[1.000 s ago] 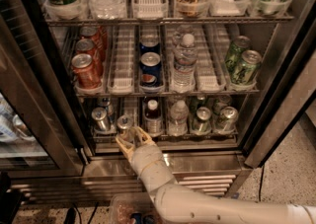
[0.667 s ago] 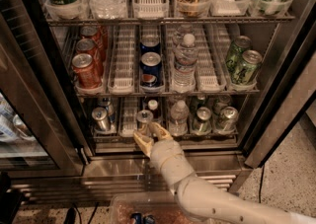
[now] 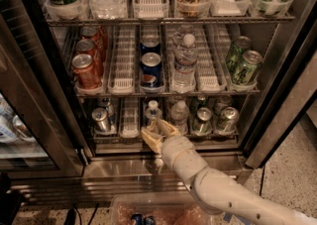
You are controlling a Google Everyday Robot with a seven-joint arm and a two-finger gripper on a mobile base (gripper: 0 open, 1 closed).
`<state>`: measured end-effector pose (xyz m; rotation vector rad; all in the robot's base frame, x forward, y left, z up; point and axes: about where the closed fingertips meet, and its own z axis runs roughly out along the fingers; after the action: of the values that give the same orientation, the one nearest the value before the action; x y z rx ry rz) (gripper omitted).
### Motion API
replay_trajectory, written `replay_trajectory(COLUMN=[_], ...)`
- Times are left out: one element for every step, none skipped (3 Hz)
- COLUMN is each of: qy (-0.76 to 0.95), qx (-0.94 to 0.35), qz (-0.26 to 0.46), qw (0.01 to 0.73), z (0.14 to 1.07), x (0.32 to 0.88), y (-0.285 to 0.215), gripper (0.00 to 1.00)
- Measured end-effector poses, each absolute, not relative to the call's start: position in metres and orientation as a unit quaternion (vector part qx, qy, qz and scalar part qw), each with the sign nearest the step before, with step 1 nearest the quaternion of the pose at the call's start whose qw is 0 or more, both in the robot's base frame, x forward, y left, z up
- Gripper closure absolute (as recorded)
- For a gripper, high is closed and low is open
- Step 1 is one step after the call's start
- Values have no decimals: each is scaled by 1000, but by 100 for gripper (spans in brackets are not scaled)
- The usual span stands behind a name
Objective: Pick redbull can from bottom shelf of fridge
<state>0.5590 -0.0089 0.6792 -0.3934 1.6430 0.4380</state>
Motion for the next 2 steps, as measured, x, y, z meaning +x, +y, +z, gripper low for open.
replay_trajectory(qy=[721, 726], qx=[-173, -185], qz=[192, 211], qw=[643, 627], z=[679, 675], x=[559, 552], y=[-9, -5], gripper=[100, 100])
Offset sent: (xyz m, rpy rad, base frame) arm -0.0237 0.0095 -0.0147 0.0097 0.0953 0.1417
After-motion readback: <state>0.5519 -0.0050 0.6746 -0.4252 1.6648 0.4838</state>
